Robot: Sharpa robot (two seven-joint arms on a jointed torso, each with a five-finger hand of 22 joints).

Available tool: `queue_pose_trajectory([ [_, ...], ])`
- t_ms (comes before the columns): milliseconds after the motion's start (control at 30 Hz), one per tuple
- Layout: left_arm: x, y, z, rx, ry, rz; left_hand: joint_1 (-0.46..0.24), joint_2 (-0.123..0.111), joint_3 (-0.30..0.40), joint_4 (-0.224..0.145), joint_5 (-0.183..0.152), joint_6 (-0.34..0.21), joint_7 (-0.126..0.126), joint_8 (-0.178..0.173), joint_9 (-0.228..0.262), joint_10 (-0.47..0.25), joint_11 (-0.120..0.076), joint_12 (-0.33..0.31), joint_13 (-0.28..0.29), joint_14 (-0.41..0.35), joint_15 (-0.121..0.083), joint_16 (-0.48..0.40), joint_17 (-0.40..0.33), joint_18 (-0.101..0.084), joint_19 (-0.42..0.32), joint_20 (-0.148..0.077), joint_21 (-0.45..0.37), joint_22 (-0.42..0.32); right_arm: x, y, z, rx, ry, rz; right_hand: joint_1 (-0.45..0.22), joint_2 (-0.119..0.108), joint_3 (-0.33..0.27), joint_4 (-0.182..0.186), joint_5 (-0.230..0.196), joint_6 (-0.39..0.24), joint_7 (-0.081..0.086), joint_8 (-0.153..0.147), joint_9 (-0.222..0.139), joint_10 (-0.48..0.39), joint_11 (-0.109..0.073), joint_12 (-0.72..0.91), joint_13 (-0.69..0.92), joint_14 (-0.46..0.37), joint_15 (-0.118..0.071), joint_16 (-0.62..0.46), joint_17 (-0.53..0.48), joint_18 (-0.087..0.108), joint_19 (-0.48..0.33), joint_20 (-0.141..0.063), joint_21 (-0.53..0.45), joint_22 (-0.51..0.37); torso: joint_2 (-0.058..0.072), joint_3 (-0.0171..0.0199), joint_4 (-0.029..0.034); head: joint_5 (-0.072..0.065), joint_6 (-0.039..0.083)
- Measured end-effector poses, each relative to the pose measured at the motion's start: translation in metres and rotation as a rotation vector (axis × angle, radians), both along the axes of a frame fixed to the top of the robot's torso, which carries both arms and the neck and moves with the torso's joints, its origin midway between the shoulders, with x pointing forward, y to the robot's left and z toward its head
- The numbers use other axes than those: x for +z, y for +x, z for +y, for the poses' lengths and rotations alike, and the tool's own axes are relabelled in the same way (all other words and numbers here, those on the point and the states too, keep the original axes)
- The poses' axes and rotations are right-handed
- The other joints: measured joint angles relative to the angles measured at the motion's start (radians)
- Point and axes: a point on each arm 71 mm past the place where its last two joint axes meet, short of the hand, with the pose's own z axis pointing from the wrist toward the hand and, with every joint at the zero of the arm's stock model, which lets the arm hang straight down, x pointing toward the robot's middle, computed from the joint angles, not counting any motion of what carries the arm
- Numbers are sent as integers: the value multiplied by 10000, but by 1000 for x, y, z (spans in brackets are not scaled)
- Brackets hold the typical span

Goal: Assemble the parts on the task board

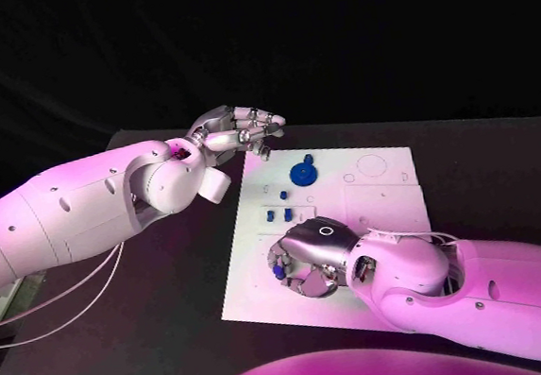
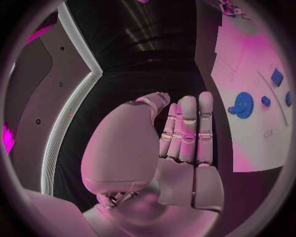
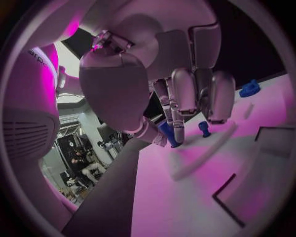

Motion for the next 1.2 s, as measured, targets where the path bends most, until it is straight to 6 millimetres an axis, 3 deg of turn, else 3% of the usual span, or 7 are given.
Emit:
queue_pose_trajectory([
  [300, 0, 0, 0, -17, 6, 19, 0, 0, 0, 0, 0, -35, -35, 0, 1, 0, 0, 0, -10, -37, 37, 0, 0, 0, 0, 0, 0, -10, 1, -1, -2, -47, 79, -70, -8, -117, -526, 136, -81, -1180, -114, -651, -229, -213, -142, 351, 288, 7, -7, 0, -50, -1, -33, -33, -82, -1, -5, 1, -2, -2, 3],
  [400, 0, 0, 0, -21, 7, 23, 0, 0, 0, 0, 0, -35, -35, 0, 1, 0, 0, 0, -10, -37, 37, 0, 0, -1, 0, 0, 0, -10, 3, -3, -4, -101, 288, -119, 46, -170, -873, 206, 42, -1917, -437, -910, -285, -287, -217, 590, 470, 18, -128, 0, 4, 0, 19, -93, -71, -2, -6, 5, -1, -27, 18],
  [500, 0, 0, 1, -21, 11, 26, 0, 0, 0, 0, 0, -35, -35, 0, 1, 0, 0, 0, -10, -36, 36, 0, 0, 0, 0, 0, 0, -10, 6, -4, -7, -165, 552, -190, 46, -170, -1014, 275, 60, -2000, -455, -912, -265, -248, -256, 734, 583, 18, -128, 0, 19, 0, 36, -111, -10, -2, -6, 7, -2, -49, 39],
  [733, 0, 0, 1, -21, 17, 33, 0, 0, 0, 0, 0, -35, -35, 0, 2, 0, 0, 0, -9, -36, 37, 0, 0, -1, 0, 0, 0, -10, 20, -2, -30, -718, 1634, -276, 373, 5, -1089, 306, 367, -1362, -198, -416, -32, -13, -341, 1263, 958, 19, -199, -39, -46, 0, 108, -182, 43, -3, -18, 5, -3, -165, 129],
  [867, 0, 0, 1, -18, 22, 34, 0, 0, 0, 0, 0, -35, -35, 0, 2, 0, 0, 0, -9, -36, 36, 0, 0, -1, 0, 0, -36, -9, 33, 13, -57, -1494, 2197, 150, 426, 58, -904, 322, 368, -389, 90, -59, 77, 146, -66, 1821, 1391, 16, -83, -176, -364, 2, -78, -68, -363, -4, -24, -2, -10, -326, 204],
  [1067, -1, 0, 3, -3, 38, 43, 0, 0, 0, 0, 0, -35, -35, 0, 3, 0, 0, 0, -9, -36, 36, 0, 0, -1, 0, 0, -37, -9, 49, 40, -122, -3510, 2707, 1616, 225, -19, -1268, 685, 567, -30, -40, 125, 136, -11, -157, 4488, 3527, 16, -84, 143, 416, 2, 192, -105, 125, -4, -31, -12, -15, -711, 313],
  [1200, -2, 0, 5, 41, 65, 53, 0, 0, 0, 0, 0, -35, -35, 0, 3, 0, 0, 0, -9, -36, 36, 0, -5, -1, 0, 0, -37, -9, 50, 42, -157, -4545, 2819, 2782, 39, 20, -1616, 970, 581, 286, -86, 447, 436, 1351, -280, 7936, 7835, 1, -145, 624, 1645, -161, 473, -148, 636, -5, -37, -18, -35, -1053, 376],
])
